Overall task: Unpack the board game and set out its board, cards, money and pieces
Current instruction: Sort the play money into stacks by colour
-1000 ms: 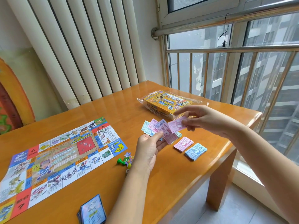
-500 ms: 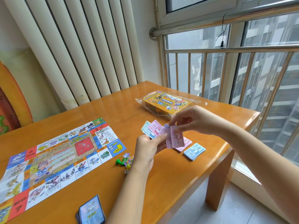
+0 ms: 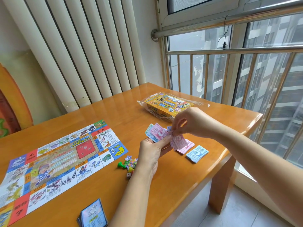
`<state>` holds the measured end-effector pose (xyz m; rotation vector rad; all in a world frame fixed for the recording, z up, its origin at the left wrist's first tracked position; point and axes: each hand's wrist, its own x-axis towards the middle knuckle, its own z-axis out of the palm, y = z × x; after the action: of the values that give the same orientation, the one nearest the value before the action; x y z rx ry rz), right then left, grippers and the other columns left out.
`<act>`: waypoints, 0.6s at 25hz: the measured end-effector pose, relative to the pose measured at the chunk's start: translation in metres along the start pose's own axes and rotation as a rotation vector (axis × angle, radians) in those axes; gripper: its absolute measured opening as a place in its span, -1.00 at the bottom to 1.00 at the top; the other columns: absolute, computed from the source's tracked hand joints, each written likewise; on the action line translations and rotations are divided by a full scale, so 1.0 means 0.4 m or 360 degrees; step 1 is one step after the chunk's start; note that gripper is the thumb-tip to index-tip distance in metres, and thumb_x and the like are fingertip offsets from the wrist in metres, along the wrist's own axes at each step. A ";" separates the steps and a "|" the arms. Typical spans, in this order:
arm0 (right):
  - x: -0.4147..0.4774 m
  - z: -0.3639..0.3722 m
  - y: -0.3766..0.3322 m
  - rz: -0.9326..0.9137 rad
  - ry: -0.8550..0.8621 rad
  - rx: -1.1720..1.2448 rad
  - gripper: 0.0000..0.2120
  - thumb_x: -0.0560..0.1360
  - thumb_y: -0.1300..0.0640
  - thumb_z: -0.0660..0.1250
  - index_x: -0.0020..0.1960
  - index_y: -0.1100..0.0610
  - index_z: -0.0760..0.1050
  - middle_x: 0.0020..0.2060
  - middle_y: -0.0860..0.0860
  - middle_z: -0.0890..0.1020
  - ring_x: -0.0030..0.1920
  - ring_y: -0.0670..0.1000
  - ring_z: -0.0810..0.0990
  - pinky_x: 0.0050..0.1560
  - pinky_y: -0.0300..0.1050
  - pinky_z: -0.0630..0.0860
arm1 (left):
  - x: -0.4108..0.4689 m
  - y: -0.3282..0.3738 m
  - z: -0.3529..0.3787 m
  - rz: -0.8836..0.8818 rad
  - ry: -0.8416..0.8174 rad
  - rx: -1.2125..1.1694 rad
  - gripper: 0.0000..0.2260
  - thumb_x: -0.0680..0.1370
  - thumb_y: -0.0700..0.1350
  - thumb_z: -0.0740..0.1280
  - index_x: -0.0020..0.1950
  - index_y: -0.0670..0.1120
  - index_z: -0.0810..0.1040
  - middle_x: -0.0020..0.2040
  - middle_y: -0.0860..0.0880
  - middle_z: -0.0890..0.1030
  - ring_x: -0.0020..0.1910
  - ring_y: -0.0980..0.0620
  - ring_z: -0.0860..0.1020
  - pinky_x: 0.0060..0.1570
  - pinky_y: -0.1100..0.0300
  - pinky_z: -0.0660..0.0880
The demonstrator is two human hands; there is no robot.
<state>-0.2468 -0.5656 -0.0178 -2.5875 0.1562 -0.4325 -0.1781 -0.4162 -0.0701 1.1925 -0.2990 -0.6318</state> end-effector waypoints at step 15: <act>-0.020 -0.023 0.118 0.0739 -0.0004 0.0755 -0.96 0.44 0.33 0.41 -0.10 0.29 0.62 -0.33 0.15 0.55 -0.41 -0.03 0.37 -0.41 -0.25 0.32 | 0.025 0.003 -0.032 -0.0295 0.0225 -0.0024 -0.94 0.53 -0.33 0.32 -0.04 -0.33 0.50 -0.18 -0.23 0.64 -0.38 -0.08 0.66 -0.41 0.15 0.61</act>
<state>-0.2590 -0.6092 -0.0360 -2.0050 0.5661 -0.2535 -0.1629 -0.4120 -0.0745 1.2523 -0.0648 -0.7050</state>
